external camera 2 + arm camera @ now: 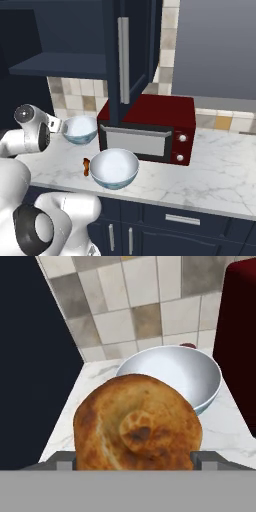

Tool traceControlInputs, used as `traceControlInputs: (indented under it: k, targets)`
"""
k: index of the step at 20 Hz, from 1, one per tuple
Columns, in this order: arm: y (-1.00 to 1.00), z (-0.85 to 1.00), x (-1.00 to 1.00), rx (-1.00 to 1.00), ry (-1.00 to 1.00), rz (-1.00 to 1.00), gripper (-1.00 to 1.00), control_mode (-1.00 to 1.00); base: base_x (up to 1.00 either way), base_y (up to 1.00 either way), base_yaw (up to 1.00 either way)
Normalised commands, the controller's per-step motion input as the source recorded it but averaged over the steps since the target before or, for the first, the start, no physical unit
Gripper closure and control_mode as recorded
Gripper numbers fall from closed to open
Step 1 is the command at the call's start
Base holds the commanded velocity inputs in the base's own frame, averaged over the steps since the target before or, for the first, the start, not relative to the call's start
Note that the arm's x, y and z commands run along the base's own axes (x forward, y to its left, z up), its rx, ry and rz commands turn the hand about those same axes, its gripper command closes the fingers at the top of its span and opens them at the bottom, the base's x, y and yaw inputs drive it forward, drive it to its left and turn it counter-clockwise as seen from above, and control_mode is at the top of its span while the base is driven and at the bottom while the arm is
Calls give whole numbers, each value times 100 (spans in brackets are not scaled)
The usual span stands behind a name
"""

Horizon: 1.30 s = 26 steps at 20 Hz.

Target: Pick both bowls and place them on the counter. Then place the chicken drumstick in one bowl and place the bread in the other bowl.

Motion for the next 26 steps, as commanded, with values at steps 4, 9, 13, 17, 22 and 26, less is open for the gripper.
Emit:
traceControlInputs:
  k: [4,9,13,17,22,26]
  targets:
    - [-31,17,26,0,2,0,100,-100,0,0,0]
    - [-17,-5,32,-2,8,0,100,-100,0,0,0]
    - [-6,-15,32,-2,11,0,100,-100,0,0,0]
    - [0,-15,31,-1,7,0,100,-100,0,0,0]
    - [0,-15,29,-2,8,0,100,-100,0,0,0]
    - [0,-18,22,-1,12,0,100,-100,0,0,0]
